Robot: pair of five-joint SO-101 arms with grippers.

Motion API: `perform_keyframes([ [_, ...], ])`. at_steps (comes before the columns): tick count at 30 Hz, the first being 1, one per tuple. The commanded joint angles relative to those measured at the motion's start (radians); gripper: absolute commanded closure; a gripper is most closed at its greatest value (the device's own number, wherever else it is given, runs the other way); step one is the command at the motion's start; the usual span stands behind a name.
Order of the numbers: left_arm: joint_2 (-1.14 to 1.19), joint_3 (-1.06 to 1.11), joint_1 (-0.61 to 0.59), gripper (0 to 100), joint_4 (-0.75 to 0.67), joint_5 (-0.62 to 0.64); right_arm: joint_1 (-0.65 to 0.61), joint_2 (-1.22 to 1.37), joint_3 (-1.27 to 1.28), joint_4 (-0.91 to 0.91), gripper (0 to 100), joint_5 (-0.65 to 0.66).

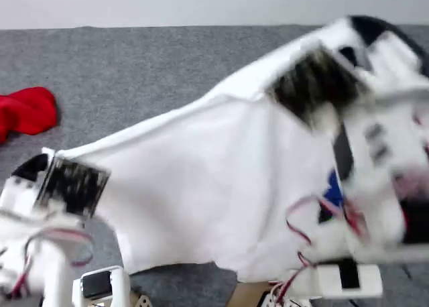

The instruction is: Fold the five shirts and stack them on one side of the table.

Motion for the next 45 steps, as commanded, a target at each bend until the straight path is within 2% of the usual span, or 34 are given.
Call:
perform_keyframes([
  [1,0.003,0.173,-0.006,99,-0.189,-0.012,-0.045,0.111,-0.011,0.036,98.9,-0.054],
  [5,0.011,0.363,-0.006,99,-0.417,-0.014,-0.056,0.259,-0.018,0.027,98.9,-0.063],
  [9,0.101,0.466,-0.006,99,-0.588,-0.052,-0.053,0.398,-0.018,-0.039,98.9,-0.063],
  [15,0.354,0.450,0.003,99,-0.801,-0.052,-0.054,0.570,-0.018,-0.208,98.9,-0.063],
  [20,0.572,0.321,0.021,99,-0.882,-0.052,-0.056,0.676,-0.018,-0.409,98.9,-0.061],
  [26,0.864,0.038,0.021,100,-0.901,-0.051,-0.054,0.805,-0.018,-0.680,98.9,-0.052],
  [35,1.203,-0.329,0.031,100,-0.858,-0.049,-0.062,0.972,-0.018,-0.980,98.9,0.074],
  [41,1.257,-0.404,0.058,100,-0.720,-0.049,-0.064,1.003,-0.020,-0.967,99.0,0.077],
  [45,1.238,-0.404,0.078,100,-0.626,-0.054,-0.071,0.960,-0.020,-0.791,99.0,0.077],
])
